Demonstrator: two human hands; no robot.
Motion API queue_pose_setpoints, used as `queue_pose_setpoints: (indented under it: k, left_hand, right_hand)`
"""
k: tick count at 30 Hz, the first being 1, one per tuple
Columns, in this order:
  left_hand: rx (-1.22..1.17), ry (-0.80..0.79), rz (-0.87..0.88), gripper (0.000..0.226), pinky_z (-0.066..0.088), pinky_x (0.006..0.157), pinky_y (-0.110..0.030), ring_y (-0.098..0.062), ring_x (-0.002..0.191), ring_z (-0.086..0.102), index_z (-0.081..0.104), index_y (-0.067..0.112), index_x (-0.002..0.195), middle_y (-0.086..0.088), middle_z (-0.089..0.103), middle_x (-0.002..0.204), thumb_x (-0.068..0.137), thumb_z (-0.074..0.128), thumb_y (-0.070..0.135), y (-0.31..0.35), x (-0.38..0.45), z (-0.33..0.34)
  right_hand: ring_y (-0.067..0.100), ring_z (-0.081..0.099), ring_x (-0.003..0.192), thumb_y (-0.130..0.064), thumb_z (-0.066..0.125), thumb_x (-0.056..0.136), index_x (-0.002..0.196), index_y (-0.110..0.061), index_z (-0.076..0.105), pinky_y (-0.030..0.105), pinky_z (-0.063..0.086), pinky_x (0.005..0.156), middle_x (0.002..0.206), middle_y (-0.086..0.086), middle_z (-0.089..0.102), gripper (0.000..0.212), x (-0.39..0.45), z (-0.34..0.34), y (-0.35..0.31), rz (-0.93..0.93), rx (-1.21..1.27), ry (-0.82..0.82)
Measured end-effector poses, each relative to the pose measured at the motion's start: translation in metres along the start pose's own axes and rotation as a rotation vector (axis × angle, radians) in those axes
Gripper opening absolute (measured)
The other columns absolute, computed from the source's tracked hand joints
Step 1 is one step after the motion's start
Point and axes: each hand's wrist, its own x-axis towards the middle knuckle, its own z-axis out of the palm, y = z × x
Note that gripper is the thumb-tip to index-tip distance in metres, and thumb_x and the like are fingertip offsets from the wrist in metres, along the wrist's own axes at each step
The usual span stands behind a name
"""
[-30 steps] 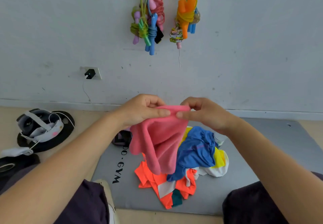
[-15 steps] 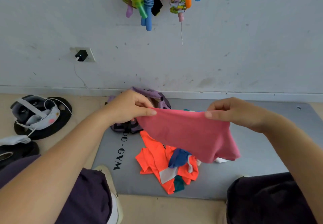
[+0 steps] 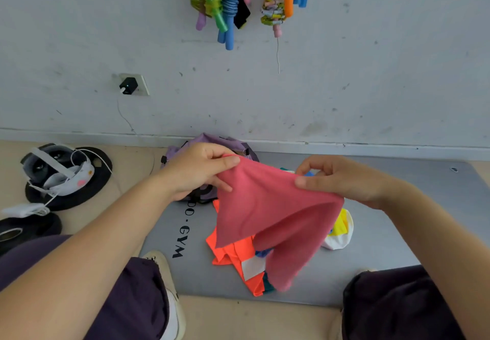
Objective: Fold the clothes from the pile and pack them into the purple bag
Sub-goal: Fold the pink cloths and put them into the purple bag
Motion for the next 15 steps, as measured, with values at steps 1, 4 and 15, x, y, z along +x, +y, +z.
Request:
queue_pose_setpoints:
  k: [1,4,15]
  left_hand:
    - [-0.047,-0.025,0.015,0.02,0.058,0.084,-0.05,-0.028,0.078,0.067,0.071,0.009,0.098,-0.006,0.067,0.091,0.088,0.066,0.025,0.001,-0.002,0.004]
    - [-0.095,-0.055,0.055,0.026,0.062,0.067,-0.037,-0.022,0.073,0.069,0.075,0.012,0.095,0.002,0.072,0.086,0.079,0.07,0.032,0.006,-0.007,0.018]
    - [0.224,-0.018,0.271,0.019,0.054,0.056,-0.027,-0.012,0.052,0.062,0.07,0.026,0.082,0.005,0.06,0.066,0.097,0.059,0.021,0.012,-0.017,0.034]
  right_hand:
    - [0.009,0.067,0.073,-0.044,0.07,0.079,0.093,-0.023,0.071,0.017,0.049,0.064,0.083,-0.001,0.074,0.025,0.001,0.004,-0.001,-0.004,-0.009,0.0]
    - [0.012,0.066,0.085,-0.035,0.071,0.085,0.099,-0.02,0.074,0.022,0.049,0.077,0.097,0.009,0.073,0.02,0.006,0.02,-0.005,-0.041,-0.036,0.011]
    - [0.018,0.056,0.076,-0.018,0.069,0.089,0.088,0.002,0.066,0.043,0.048,0.079,0.08,0.013,0.065,0.02,0.016,0.051,-0.011,-0.136,0.0,0.071]
